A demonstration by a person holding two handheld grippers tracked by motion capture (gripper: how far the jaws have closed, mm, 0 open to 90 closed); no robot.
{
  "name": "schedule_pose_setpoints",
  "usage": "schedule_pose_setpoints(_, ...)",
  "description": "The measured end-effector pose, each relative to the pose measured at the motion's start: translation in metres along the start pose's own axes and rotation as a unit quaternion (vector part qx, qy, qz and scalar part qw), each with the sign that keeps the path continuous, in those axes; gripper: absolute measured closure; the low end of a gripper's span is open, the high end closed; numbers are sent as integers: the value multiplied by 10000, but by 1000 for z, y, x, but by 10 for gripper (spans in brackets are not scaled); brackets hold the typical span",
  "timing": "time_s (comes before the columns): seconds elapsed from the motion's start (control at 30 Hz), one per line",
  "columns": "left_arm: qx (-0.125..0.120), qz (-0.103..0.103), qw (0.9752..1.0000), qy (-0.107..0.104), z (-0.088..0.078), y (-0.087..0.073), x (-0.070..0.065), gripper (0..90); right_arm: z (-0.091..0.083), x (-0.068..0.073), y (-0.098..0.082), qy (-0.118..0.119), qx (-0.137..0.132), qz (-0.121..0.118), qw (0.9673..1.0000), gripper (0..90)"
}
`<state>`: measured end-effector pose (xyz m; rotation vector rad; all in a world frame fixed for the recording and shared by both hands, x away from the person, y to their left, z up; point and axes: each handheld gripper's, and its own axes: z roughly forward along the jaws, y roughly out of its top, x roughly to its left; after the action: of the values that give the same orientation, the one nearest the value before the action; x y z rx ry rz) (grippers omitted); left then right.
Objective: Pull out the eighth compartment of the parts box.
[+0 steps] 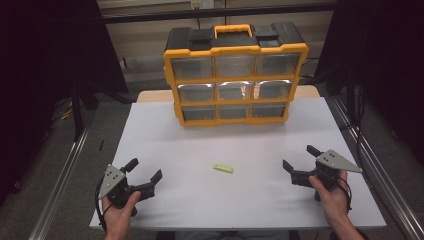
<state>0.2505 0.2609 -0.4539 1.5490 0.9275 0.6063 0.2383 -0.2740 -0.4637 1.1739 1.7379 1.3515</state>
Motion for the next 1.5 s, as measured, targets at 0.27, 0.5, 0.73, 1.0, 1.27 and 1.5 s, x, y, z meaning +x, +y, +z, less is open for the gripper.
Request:
schedule_pose_setpoints(0.27, 46, -66, 10000, 59, 1, -1, 1, 45, 2, 3, -1, 51, 32, 4, 10000, 5)
schedule_pose_setpoints(0.5, 77, -133, 9998, 80, 2, -2, 0, 45, 6, 8, -1, 95, 32, 20, 9999, 6)
schedule_pose_setpoints(0.73, 107, -34, 9999, 47, -1, -1, 0, 48, 10, 13, 0, 146, 8, 21, 9999, 7)
schedule_pose_setpoints(1.0, 66, -124, 9999, 45, 0, -1, -1, 48, 16, 20, 3, 238, 13, 15, 9997, 0)
schedule_pose_setpoints(1.27, 90, -72, 9999, 26, 0, 0, -3, 49, 27, 29, 10, 469, -7, -131, 9988, 0)
schedule_pose_setpoints(1.5, 31, -140, 9999, 36, 1, 0, -5, 49, 40, 40, 15, 552, 6, -180, 9983, 0)
